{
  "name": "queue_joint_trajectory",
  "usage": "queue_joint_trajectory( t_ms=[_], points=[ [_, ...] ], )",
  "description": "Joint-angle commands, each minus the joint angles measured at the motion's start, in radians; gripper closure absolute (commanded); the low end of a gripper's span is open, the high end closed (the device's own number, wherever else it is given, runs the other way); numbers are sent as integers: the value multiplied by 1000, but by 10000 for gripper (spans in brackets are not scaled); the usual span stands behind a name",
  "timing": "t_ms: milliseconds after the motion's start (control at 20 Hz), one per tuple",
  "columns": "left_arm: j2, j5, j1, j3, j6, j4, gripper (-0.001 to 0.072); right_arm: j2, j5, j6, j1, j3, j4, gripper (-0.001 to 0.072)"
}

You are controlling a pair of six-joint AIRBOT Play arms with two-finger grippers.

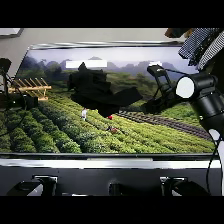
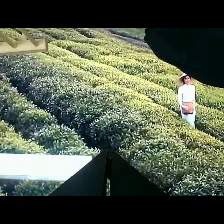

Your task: Fold the clothes and pants, and hang the long-sleeved shirts on hangers.

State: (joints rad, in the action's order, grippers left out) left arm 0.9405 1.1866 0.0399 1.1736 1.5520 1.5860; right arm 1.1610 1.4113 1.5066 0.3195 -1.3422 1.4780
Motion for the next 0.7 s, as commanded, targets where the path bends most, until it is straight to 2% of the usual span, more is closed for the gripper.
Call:
queue_joint_trajectory(
  t_ms=[0, 100, 150, 250, 300, 350, 550, 600, 650],
  points=[
    [-1, 0, -1, 0, 0, 0, 683, 0, 0, 0, 1, 0, 0, 673],
    [3, -21, -1, -1, 0, 0, 655, 0, 0, 0, 1, 0, 0, 673],
    [5, -35, -1, 0, 0, 0, 547, 0, 0, 0, 1, 0, 0, 673],
    [16, -50, -1, -1, 0, 0, 150, 0, 0, 0, 1, 0, 0, 673],
    [23, -55, -1, 0, 0, 0, 14, 0, 0, 0, 1, 0, 0, 673],
    [34, -52, -1, -2, 5, 0, -8, 0, -14, 0, 1, 0, -2, 673],
    [105, -51, -27, -36, 132, -8, -8, 1, -79, 6, 1, 1, -32, 671],
    [122, -56, -40, -50, 144, -26, -8, 4, -102, 11, 1, 3, -35, 609],
    [140, -65, -56, -65, 143, -60, -8, 13, -127, 68, 1, 16, -36, 347]
  ],
)
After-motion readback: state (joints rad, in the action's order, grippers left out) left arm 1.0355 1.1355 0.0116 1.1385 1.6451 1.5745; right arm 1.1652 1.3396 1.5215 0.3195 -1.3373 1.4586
